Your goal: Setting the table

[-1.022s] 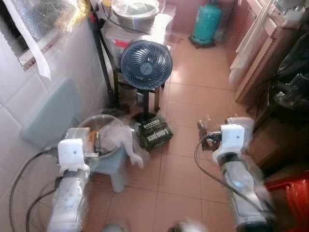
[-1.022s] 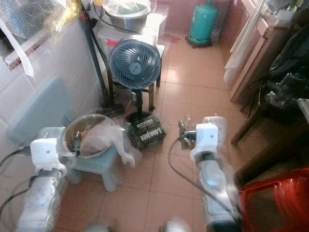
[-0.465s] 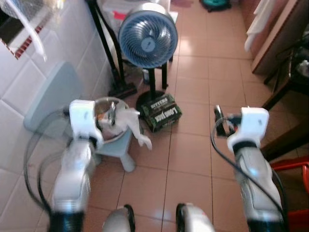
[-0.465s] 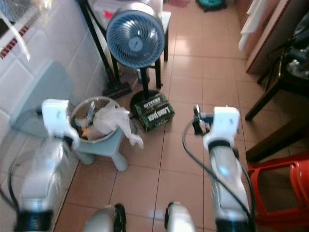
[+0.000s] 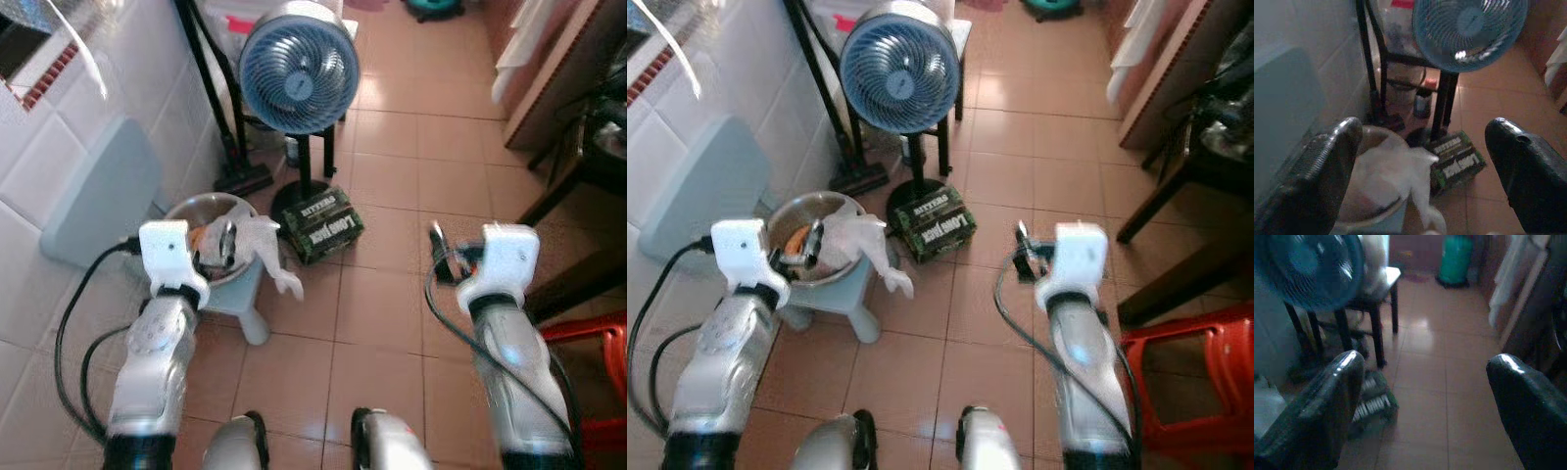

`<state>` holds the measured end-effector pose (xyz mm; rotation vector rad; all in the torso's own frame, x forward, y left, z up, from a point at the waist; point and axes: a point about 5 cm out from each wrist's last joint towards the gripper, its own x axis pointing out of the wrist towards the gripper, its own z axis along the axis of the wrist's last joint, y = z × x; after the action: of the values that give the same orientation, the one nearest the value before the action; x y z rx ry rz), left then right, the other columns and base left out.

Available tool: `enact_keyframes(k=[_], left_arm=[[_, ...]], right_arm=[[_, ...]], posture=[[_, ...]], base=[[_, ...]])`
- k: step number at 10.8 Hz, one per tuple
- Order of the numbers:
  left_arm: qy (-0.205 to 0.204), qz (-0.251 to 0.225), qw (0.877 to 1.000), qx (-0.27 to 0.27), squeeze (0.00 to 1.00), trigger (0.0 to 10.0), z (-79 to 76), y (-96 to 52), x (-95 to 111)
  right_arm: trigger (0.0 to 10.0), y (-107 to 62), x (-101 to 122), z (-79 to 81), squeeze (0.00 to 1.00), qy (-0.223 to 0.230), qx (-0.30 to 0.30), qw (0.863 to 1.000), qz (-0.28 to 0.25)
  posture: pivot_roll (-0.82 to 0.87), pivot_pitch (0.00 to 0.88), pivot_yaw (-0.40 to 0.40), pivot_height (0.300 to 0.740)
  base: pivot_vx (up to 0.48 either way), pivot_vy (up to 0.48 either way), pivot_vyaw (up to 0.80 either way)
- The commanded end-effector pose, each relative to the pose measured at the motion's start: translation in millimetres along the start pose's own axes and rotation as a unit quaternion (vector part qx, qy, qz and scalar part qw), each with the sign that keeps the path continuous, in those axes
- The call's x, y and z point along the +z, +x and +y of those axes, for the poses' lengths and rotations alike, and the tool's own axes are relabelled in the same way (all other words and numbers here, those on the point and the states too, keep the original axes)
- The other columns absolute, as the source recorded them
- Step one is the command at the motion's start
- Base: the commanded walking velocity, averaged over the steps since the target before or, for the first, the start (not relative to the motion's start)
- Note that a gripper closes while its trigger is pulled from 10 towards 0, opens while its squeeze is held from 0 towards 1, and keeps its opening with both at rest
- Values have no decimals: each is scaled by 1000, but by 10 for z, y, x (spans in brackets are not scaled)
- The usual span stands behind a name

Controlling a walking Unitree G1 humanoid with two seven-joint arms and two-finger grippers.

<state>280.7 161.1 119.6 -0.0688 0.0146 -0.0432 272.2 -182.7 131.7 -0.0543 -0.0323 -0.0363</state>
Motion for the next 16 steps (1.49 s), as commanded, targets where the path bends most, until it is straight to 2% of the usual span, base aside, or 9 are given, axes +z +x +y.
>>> enact_keyframes(k=[1,2,4,6,8,9,12,16], left_arm=[[9,-8,1000,8,0,10000,21,7,18],[3,-35,999,-1,0,10000,-35,63,128],[22,-27,999,-12,0,10000,-162,-9,6],[19,-20,1000,5,0,10000,-96,-53,-64],[9,17,1000,20,0,10000,-19,-124,-257],[11,22,1000,10,0,10000,-39,-133,-286],[11,-4,1000,0,0,10000,-72,13,-149],[9,-1,1000,-4,0,10000,-74,-38,-151]], right_arm=[[10000,21,28,44,0,3,16,1000,-10],[10000,147,212,118,0,-8,38,998,-48],[10000,158,216,151,0,-2,48,998,-51],[10000,32,86,123,0,5,47,998,-37],[10000,-100,-171,58,0,15,21,1000,3],[10000,-128,-172,58,0,10,23,1000,1],[10000,-20,-61,41,0,1,31,999,-19],[10000,-65,-74,96,0,5,41,999,-10]], posture=[[-46,141,26,740],[-42,117,32,740],[-44,121,26,740],[-46,85,22,740],[-62,37,39,740],[-68,35,41,740],[-69,78,35,740],[-65,132,30,740]], base=[[0,0,0],[0,0,0],[0,0,0],[0,0,0],[0,0,0],[0,0,0],[-85,227,-217],[0,427,0]])
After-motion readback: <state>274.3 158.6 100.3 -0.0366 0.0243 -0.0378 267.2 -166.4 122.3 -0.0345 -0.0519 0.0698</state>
